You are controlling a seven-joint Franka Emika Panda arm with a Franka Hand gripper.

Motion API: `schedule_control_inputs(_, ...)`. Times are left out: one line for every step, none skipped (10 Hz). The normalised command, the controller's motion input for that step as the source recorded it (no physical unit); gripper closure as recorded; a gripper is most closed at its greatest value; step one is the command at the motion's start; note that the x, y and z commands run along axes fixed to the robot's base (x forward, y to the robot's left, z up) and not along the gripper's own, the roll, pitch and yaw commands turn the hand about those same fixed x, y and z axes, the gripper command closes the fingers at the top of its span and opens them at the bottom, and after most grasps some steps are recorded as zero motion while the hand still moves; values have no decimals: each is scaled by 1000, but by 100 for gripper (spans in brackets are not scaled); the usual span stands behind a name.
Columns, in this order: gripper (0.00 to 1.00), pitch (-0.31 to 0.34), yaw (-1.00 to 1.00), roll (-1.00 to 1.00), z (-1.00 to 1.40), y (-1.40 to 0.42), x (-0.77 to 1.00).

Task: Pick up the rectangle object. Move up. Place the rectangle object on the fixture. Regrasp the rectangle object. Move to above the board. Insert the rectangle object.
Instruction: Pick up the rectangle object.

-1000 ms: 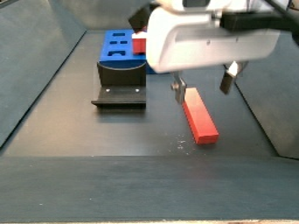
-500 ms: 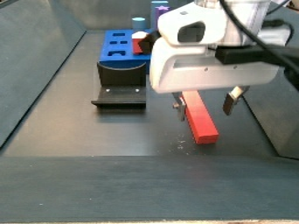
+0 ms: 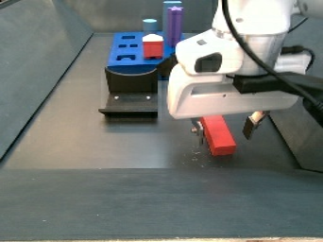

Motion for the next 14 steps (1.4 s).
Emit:
schedule_control_inputs(0, -99, -6, -96, -474, 34, -54)
schedule_control_inputs(0, -79, -20, -66, -520, 0, -23)
schedule_control_inputs(0, -70, -20, -59, -497, 0, -29)
schedule_control_inputs(0, -74, -23, -36, -440, 0, -49)
schedule_control_inputs(0, -44, -31, -59, -217, 0, -60)
schedule_control_inputs(0, 0, 0, -41, 0, 0, 0)
schedule_control_inputs(0, 0, 0, -99, 0, 71, 0)
schedule_control_inputs(0, 0, 0, -30, 0, 14, 0)
schedule_control_inputs(0, 0, 0, -7, 0, 0, 0)
schedule_control_inputs(0, 0, 0, -7, -9, 0, 0)
schedule_control_inputs(0, 0, 0, 7, -3, 0, 0)
schedule_control_inputs(0, -14, 0, 189, 0, -226, -23)
schedule_control_inputs(0, -6, 0, 347, -29, -420, -29)
schedule_control_inputs(0, 0, 0, 140, 0, -180, -40)
